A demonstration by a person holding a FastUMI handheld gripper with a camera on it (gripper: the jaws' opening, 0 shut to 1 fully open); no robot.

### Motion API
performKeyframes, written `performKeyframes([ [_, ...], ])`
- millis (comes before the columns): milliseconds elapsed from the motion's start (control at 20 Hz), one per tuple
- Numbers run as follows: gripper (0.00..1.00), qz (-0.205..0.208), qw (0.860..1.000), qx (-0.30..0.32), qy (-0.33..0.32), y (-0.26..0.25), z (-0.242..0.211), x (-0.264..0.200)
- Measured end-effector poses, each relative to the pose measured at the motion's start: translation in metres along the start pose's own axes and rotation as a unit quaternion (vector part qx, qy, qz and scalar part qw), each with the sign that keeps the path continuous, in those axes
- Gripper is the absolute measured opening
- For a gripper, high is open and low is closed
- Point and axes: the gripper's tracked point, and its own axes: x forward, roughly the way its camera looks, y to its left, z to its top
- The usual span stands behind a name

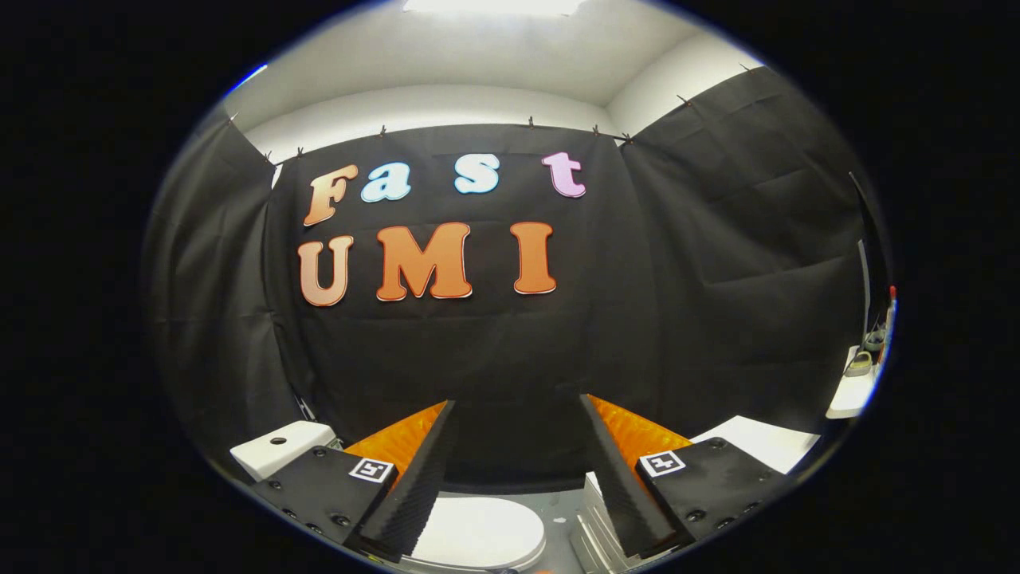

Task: Open the toilet lid.

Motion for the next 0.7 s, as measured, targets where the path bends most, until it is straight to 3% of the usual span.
performKeyframes([
  [400,0.97,0.000,1.000,0.018,0.017,0.004,-0.032,-0.003],
  [700,0.98,0.003,0.996,0.077,0.034,0.003,-0.059,-0.009],
])
